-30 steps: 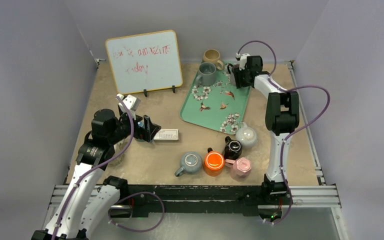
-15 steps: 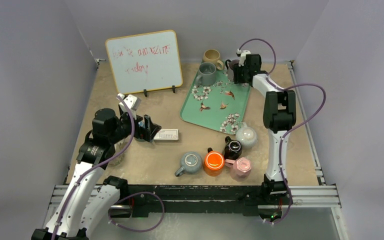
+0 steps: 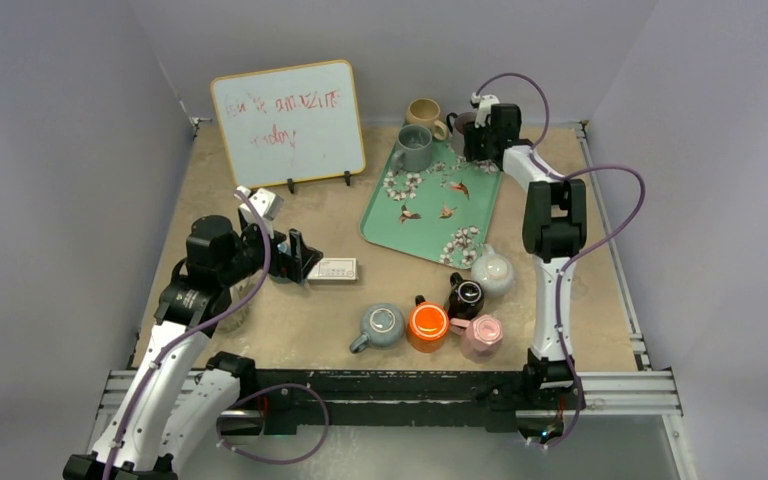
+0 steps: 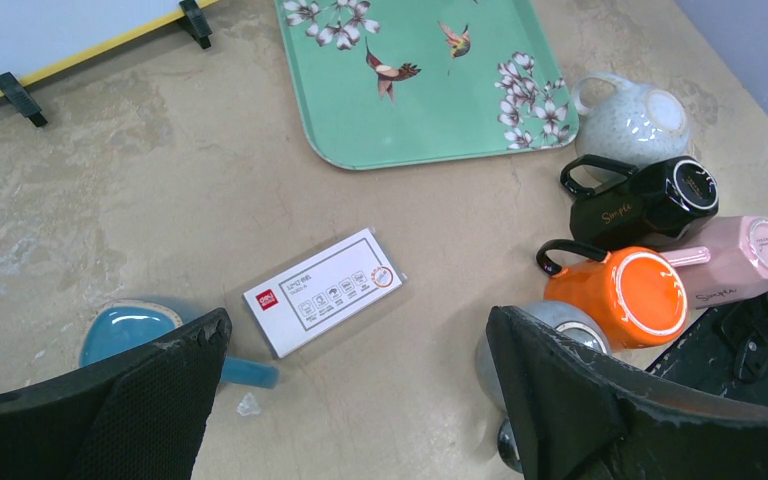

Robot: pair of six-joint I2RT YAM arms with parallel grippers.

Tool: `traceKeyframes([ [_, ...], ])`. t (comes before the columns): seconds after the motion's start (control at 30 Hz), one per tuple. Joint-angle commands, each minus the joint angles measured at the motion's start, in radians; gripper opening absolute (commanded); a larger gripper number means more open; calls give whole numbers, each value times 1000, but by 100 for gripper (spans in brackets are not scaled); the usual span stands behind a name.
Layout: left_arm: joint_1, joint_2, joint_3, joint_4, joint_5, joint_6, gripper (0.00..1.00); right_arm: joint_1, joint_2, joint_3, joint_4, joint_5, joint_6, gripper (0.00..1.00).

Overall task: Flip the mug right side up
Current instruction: Place the cup on the tray.

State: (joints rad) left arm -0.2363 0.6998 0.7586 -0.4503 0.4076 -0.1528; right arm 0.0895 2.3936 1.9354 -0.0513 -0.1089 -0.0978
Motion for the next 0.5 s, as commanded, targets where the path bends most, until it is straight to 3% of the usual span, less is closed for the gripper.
traceKeyframes([
  [0.0, 2, 1, 1, 18, -3, 11, 99, 0, 5, 50, 74, -71, -46, 51],
  [0.33, 2, -5, 1, 14, -16, 16, 99, 0, 3, 48, 103, -89, -77, 51],
  [0.47, 2, -3, 6, 10, -31, 9, 99, 1, -21, 54, 65, -87, -80, 56],
])
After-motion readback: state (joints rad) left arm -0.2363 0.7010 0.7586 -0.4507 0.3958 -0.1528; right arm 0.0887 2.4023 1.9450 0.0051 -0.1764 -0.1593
